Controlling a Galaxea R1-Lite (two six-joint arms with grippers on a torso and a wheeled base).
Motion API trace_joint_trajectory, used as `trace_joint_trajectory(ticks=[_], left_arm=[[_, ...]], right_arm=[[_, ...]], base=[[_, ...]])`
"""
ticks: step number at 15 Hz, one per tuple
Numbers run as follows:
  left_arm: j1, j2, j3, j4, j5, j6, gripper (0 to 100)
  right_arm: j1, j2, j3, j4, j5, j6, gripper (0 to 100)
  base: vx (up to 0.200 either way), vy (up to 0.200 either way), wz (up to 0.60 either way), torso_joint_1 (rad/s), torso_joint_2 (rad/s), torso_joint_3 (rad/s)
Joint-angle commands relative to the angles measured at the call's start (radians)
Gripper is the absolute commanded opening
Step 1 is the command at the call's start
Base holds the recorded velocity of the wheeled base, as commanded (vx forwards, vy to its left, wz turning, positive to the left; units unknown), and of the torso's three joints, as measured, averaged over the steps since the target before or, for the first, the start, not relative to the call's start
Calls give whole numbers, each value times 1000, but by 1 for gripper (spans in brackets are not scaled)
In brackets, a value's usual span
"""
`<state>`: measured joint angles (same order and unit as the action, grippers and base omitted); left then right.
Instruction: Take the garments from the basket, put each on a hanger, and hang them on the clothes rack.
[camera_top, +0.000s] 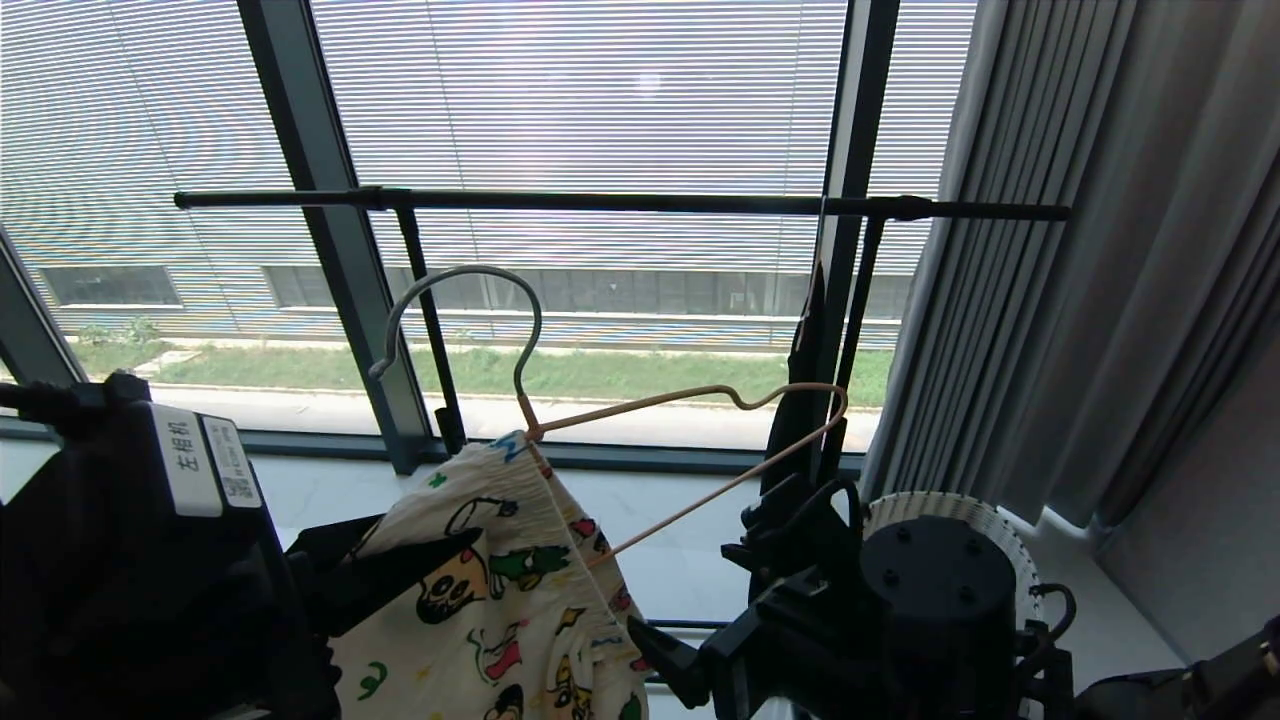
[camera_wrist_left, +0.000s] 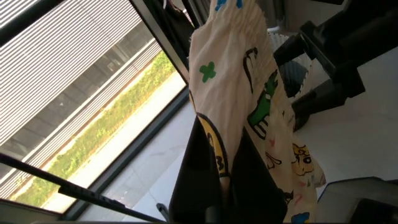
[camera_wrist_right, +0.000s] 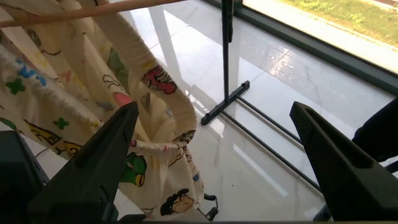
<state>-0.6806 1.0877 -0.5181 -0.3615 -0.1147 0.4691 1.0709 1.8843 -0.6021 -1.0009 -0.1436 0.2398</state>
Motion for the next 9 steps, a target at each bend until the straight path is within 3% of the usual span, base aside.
trace_joint_trajectory(ticks=[1, 5, 9], left_arm=[[1, 5, -5, -1, 1, -1, 0], [12, 29, -31, -1, 1, -3, 0], [12, 21, -30, -1, 0, -1, 0]], right_arm=[[15, 58, -22, -1, -8, 0, 100], [87, 70, 8, -1, -13, 0, 100], [60, 113, 16, 1, -109, -4, 100]], base=[[0, 0, 0, 0, 0, 0], [0, 0, 0, 0, 0, 0], [0, 0, 0, 0, 0, 0]])
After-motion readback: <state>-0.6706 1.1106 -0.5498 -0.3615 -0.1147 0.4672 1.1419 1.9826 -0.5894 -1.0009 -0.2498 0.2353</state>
